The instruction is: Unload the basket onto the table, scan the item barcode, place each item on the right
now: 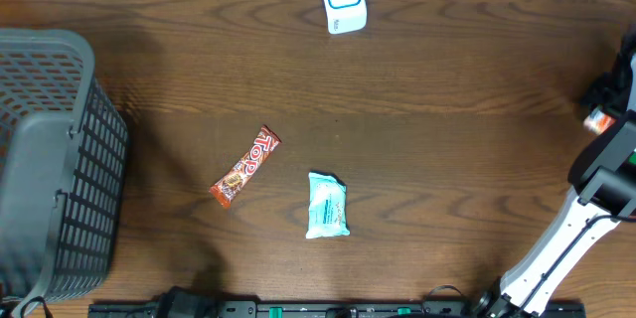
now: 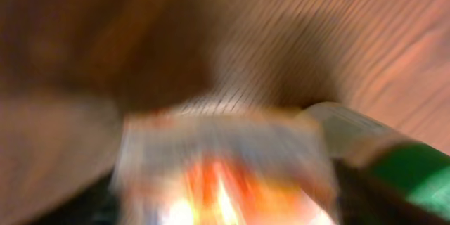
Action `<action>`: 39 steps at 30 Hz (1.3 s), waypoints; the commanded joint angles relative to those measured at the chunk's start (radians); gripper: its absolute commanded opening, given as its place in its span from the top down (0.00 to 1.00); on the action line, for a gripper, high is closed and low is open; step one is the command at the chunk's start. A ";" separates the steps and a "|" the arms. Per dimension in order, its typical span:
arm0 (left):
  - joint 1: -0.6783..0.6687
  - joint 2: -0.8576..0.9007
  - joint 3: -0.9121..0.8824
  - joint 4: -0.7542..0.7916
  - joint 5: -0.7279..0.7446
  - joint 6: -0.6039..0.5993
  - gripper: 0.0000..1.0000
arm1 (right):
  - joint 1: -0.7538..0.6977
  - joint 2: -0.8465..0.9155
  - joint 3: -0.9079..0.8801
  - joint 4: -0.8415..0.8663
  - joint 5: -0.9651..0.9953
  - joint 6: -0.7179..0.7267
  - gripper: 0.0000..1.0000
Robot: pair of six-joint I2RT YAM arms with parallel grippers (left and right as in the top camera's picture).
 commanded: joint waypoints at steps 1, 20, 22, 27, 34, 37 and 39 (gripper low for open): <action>-0.002 -0.006 -0.007 0.004 0.010 0.002 0.12 | -0.018 0.015 -0.005 -0.003 -0.031 0.018 0.01; -0.002 0.027 -0.007 0.219 0.122 0.594 0.12 | 0.388 -0.323 0.288 -0.215 -0.812 -0.018 0.01; -0.002 0.027 -0.007 0.219 0.122 0.594 0.12 | 0.500 -0.318 0.284 -0.292 -0.801 -0.090 0.01; -0.002 0.027 -0.007 0.219 0.122 0.594 0.12 | 0.842 -0.299 0.169 -0.365 -0.636 -0.214 0.01; -0.001 0.027 -0.007 0.219 0.122 0.594 0.12 | 1.067 -0.295 -0.126 -0.297 -0.562 -0.227 0.12; -0.001 0.027 -0.007 0.219 0.122 0.594 0.12 | 1.091 -0.295 -0.254 -0.257 -0.608 -0.267 0.16; -0.001 0.027 -0.007 0.219 0.122 0.594 0.12 | 1.093 -0.295 -0.345 -0.216 -0.689 -0.326 0.17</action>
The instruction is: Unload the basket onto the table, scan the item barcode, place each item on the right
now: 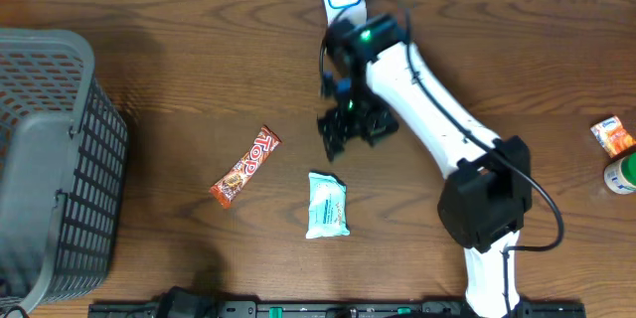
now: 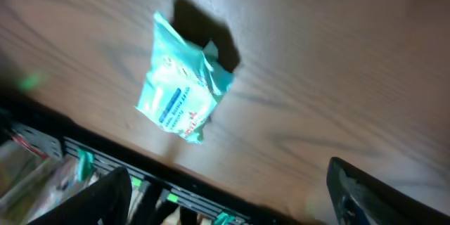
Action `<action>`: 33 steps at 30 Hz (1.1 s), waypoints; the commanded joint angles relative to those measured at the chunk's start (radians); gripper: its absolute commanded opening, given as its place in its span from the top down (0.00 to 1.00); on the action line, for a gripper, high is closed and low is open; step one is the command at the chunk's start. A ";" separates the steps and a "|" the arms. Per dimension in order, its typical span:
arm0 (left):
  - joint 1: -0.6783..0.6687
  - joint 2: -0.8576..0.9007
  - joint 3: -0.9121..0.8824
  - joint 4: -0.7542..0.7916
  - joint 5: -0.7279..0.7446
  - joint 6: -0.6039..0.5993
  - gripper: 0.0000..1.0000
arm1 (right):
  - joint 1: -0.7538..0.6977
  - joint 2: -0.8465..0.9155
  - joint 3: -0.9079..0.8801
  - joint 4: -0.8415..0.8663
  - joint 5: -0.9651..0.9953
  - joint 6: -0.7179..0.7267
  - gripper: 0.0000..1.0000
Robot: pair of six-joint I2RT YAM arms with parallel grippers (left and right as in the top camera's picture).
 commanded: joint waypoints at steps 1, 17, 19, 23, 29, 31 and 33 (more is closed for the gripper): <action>-0.001 0.011 -0.002 0.005 0.006 0.016 0.12 | -0.006 -0.002 -0.139 0.051 -0.099 -0.122 0.19; -0.002 0.011 -0.002 -0.033 0.005 0.016 0.12 | 0.005 -0.002 -0.446 0.377 -0.262 -0.295 0.20; -0.002 0.011 -0.002 -0.033 0.005 0.016 0.12 | 0.005 -0.001 -0.446 0.399 -0.264 -0.295 0.24; -0.002 0.011 -0.002 -0.033 -0.003 0.016 0.12 | 0.005 -0.001 -0.446 0.403 -0.260 -0.319 0.42; -0.002 0.011 -0.002 -0.032 -0.003 0.016 0.12 | 0.005 -0.001 -0.446 0.405 -0.261 -0.321 0.92; -0.002 0.011 -0.002 -0.032 -0.003 0.016 0.12 | 0.005 -0.001 -0.446 0.404 -0.261 -0.321 0.99; -0.002 0.011 -0.002 -0.032 -0.003 0.016 0.12 | 0.005 -0.001 -0.446 0.404 -0.260 -0.320 0.99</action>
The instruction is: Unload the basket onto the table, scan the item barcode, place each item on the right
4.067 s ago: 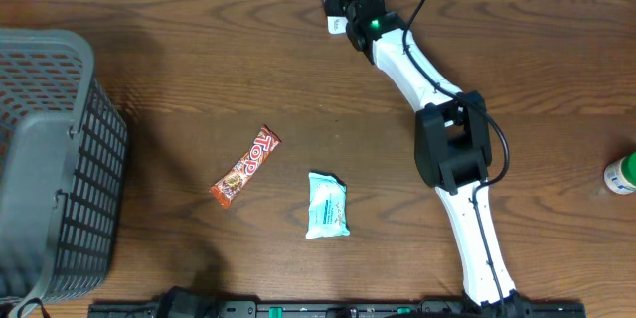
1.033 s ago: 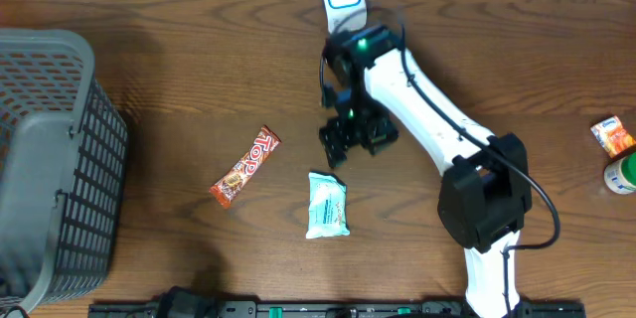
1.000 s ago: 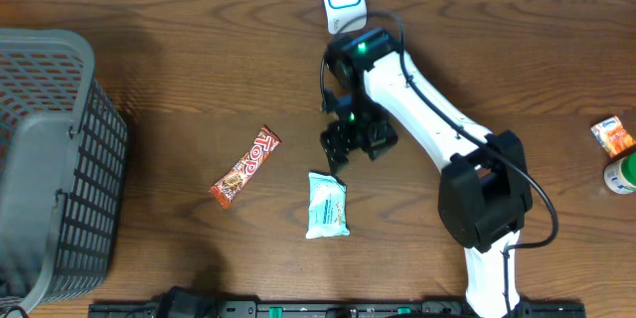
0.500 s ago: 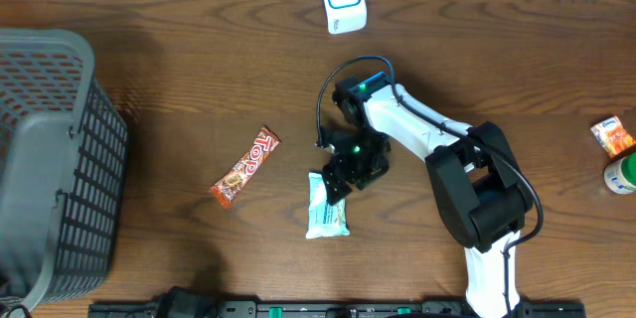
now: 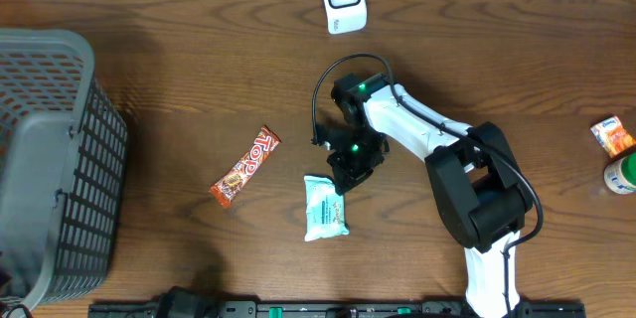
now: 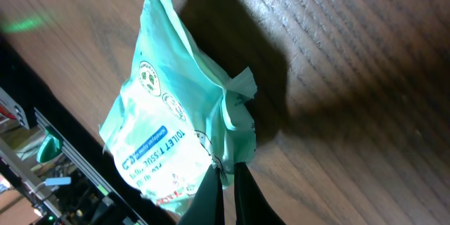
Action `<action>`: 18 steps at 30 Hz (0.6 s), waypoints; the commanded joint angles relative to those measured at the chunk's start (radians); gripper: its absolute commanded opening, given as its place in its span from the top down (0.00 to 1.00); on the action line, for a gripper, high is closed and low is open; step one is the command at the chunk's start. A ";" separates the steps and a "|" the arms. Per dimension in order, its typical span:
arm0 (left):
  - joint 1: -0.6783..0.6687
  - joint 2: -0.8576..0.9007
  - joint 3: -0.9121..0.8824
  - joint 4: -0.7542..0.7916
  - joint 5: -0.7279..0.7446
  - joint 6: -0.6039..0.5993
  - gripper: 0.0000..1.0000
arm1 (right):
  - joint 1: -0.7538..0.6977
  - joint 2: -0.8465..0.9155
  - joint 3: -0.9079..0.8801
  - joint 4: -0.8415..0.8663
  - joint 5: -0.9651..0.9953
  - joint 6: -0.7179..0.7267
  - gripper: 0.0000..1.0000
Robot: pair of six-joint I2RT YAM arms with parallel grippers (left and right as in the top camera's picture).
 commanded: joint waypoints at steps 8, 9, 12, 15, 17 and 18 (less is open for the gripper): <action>-0.002 0.011 -0.002 0.002 -0.006 0.013 0.12 | 0.006 -0.002 -0.002 0.003 -0.009 -0.008 0.46; -0.002 0.011 -0.002 0.002 -0.006 0.013 0.12 | 0.008 -0.002 -0.002 0.003 -0.009 -0.008 0.30; -0.002 0.011 -0.002 0.002 -0.006 0.013 0.12 | 0.021 -0.002 -0.002 0.012 -0.013 -0.008 0.01; -0.002 0.011 -0.002 0.002 -0.006 0.013 0.12 | 0.039 -0.002 -0.002 0.039 -0.020 -0.008 0.01; -0.002 0.011 -0.002 0.002 -0.006 0.013 0.12 | 0.054 -0.002 -0.002 0.061 -0.022 -0.008 0.01; -0.002 0.011 -0.002 0.002 -0.006 0.013 0.12 | 0.064 -0.002 -0.002 0.069 -0.024 -0.008 0.01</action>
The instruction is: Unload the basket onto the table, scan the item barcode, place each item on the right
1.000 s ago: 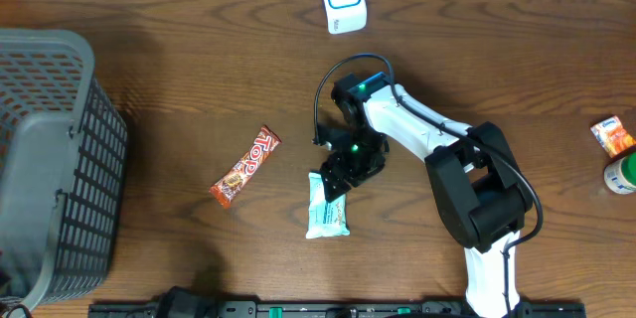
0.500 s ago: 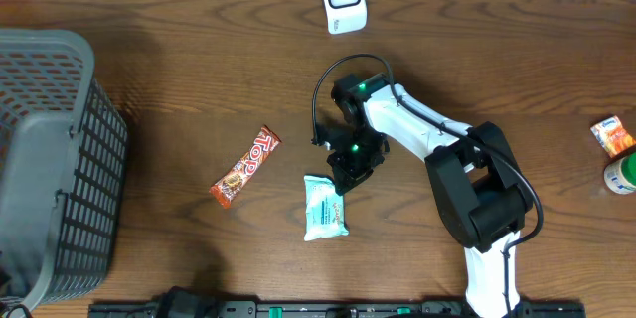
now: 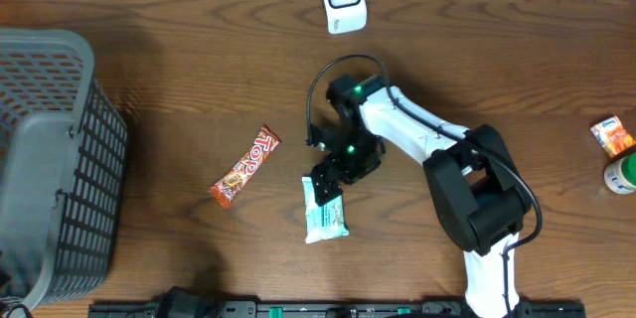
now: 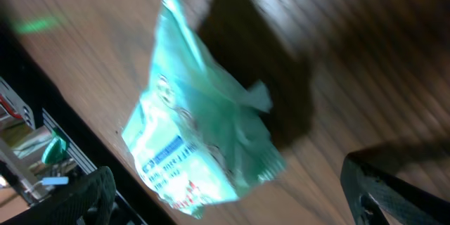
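Observation:
A teal tissue pack (image 3: 326,215) lies flat on the brown table (image 3: 179,70) at front centre. My right gripper (image 3: 329,182) hovers low over its far end, open. In the right wrist view the pack (image 4: 200,151) fills the middle, blurred, and the gripper (image 4: 226,186) has one dark finger on each side of it, spread wide (image 4: 88,195). Whether the fingers touch the pack cannot be told. The white scanner stands at the table's far edge. No barcode is legible. The left gripper is out of view.
A red-orange candy bar (image 3: 245,166) lies left of the pack. A grey mesh basket (image 3: 55,159) takes up the left end. At the far right edge lie an orange packet (image 3: 613,136) and a green-and-white bottle (image 3: 622,173).
The right gripper's fingers were pressed together at the pack's far end; now they are wide apart on either side of it. The pack lies in nearly the same spot.
The right arm was first at the table's right edge with an orange packet at its gripper. Then the packet lay there alone and the arm was over the middle, open above the tissue pack. Later its fingers were shut at the pack, and now they are open again.

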Action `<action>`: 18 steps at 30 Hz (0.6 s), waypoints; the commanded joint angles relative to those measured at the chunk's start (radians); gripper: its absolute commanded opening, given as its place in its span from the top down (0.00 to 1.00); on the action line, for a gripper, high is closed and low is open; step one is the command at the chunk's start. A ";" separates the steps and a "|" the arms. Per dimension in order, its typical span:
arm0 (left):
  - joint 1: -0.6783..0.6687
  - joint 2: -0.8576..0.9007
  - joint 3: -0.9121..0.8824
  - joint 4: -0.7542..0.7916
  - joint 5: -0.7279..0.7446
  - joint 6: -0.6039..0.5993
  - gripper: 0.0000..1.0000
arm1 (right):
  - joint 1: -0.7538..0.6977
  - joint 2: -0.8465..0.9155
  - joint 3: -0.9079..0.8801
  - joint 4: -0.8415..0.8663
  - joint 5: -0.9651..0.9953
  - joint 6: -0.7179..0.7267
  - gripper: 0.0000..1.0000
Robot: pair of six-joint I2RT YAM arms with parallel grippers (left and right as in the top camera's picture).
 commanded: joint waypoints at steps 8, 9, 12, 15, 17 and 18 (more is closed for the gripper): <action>-0.002 0.011 -0.002 0.003 -0.006 0.013 0.12 | 0.097 0.004 -0.008 0.022 0.072 -0.009 0.70; -0.002 0.011 -0.002 0.003 -0.006 0.013 0.12 | 0.096 0.004 -0.008 0.016 0.089 -0.009 0.81; -0.002 0.011 -0.002 0.003 -0.006 0.013 0.12 | 0.086 0.003 -0.006 -0.011 0.140 -0.007 0.99; -0.002 0.011 -0.002 0.003 -0.006 0.013 0.12 | 0.063 0.002 0.018 -0.070 0.231 0.041 0.99; -0.002 0.011 -0.002 0.003 -0.006 0.013 0.12 | 0.042 0.000 0.057 -0.127 0.296 0.082 0.99; -0.002 0.011 -0.002 0.003 -0.006 0.013 0.12 | 0.030 -0.004 0.085 -0.151 0.322 0.103 0.98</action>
